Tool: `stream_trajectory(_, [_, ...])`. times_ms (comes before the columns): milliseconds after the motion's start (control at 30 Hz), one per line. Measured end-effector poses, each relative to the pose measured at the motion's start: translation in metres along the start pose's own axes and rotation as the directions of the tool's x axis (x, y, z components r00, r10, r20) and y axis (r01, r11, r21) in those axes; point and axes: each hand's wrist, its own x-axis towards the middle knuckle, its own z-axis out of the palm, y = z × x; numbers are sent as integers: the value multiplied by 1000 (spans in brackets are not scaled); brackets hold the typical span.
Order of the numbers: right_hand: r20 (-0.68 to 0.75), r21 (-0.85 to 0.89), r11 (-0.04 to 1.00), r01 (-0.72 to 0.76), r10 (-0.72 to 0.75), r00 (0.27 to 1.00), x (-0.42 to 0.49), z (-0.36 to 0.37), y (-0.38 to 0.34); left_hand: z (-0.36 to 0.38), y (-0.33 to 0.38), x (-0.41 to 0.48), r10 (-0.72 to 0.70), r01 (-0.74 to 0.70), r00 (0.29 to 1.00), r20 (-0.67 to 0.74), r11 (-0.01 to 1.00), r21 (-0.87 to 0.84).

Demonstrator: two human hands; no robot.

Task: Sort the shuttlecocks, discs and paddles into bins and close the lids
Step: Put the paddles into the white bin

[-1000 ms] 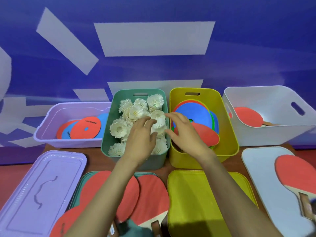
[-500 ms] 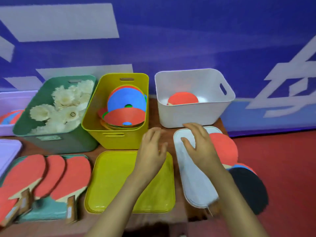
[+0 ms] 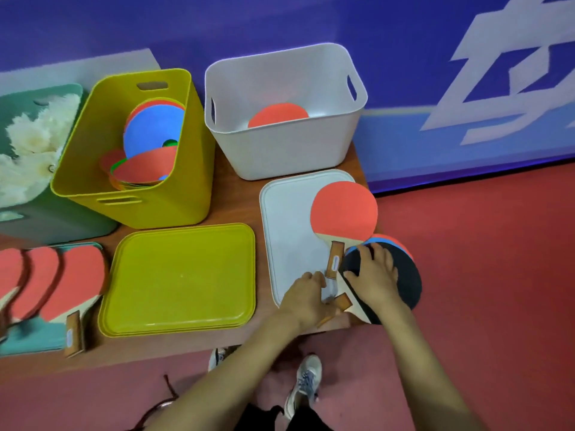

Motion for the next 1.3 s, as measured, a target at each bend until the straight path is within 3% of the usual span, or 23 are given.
stream_trajectory(167, [-28, 22, 999, 26, -25, 999, -4, 8, 8, 25, 2, 0, 4, -4, 1000, 17, 1000, -12])
stream_trajectory(333, [-49, 161, 984, 71, -64, 997, -5, 2, 12, 32, 0, 0, 23, -34, 994, -111, 995, -98])
stream_trajectory(500, [-294, 371, 898, 237, -129, 947, -12, -13, 1, 18, -14, -11, -17, -69, 965, -261, 947, -315])
stream_trajectory(567, [-439, 403, 857, 322, -128, 889, -12, -17, -9, 5, -24, -16, -90, -75, 933, -348, 898, -433])
stream_trajectory(633, [-489, 397, 868, 300, -77, 869, -9, -16, -18, -9, -37, -19, -206, -55, 878, -432, 853, -519])
stream_trajectory(700, [-408, 317, 926, 206, -63, 911, -1, -4, -26, -21, -53, -20, -320, -6, 815, -484, 830, -557])
stream_trajectory(767, [-199, 90, 987, 136, -115, 973, 5, 17, -34, -28, -66, -18, -410, 59, 771, -488, 809, -585])
stream_trajectory(833, [-68, -28, 997, 69, -71, 995, 9, 33, -40, -29, -75, -17, -467, 114, 751, -468, 789, -604])
stream_trajectory(967, [-96, -85, 996, -38, 30, 995, 13, 44, -52, -22, -79, -14, -513, 167, 746, -424, 761, -627])
stream_trajectory(1033, [-83, -47, 996, -69, 65, 994, 17, 44, -56, -19, -78, -14, -517, 172, 754, -406, 752, -637])
stream_trajectory(1100, [-68, 104, 992, -71, 78, 995, 18, 41, -62, -18, -79, -15, -512, 167, 764, -393, 745, -646])
stream_trajectory(1200, [-94, 371, 929, 23, 13, 995, 15, 32, -72, -21, -80, -18, -499, 146, 769, -399, 745, -650])
stream_trajectory(1300, [-142, 490, 870, 51, 22, 990, 8, 17, -84, -28, -82, -22, -490, 108, 763, -422, 740, -664])
